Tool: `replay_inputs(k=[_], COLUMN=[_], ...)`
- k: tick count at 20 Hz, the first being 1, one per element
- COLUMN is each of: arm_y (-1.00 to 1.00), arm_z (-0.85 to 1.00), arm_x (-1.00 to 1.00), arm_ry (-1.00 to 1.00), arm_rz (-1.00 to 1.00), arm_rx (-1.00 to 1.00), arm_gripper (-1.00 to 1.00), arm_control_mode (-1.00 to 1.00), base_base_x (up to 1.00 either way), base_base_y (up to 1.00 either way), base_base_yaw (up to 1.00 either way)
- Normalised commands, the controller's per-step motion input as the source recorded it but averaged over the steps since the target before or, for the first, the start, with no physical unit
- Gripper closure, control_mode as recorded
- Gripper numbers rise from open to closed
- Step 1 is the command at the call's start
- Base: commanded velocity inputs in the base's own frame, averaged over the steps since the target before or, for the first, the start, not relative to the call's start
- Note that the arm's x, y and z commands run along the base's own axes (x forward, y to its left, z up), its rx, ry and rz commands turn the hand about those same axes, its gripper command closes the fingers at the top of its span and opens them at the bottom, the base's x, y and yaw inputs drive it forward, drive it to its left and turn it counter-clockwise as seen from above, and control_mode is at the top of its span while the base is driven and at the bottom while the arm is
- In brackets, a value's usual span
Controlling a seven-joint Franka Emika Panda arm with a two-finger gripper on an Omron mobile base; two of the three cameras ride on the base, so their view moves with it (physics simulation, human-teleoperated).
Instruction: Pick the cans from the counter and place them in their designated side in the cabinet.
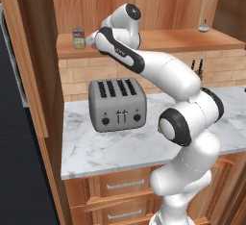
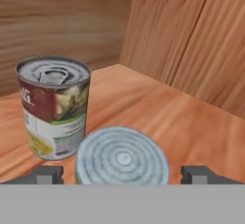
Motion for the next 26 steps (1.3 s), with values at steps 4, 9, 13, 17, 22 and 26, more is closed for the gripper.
replay_inputs(k=[4, 9, 13, 17, 22, 26], arm_y=[-0.03, -0.26, -0.44, -0.49, -0.44, -0.35], arm_z=[0.19, 0.10, 0.00, 0.00, 0.00, 0.00], arm_x=[-0.19, -0.47, -0.51, -0.50, -0.54, -0.57], arm_ry=[-0.11, -0.12, -0.09, -0.09, -0.06, -0.02], arm_rz=[0.08, 0.08, 0.07, 0.05, 0.01, 0.00], arm_rx=[0.00, 0.00, 0.00, 0.00, -0.03, -0.07], arm_gripper=[-1.00, -1.00, -1.00, -1.00, -1.00, -1.00], arm_control_mode=[-1.00, -1.00, -1.00, -1.00, -1.00, -1.00], base_base_x=[0.00, 0.00, 0.00, 0.00, 0.00, 0.00], base_base_y=[0.00, 0.00, 0.00, 0.00, 0.00, 0.00], base_base_yaw=[0.00, 0.00, 0.00, 0.00, 0.00, 0.00])
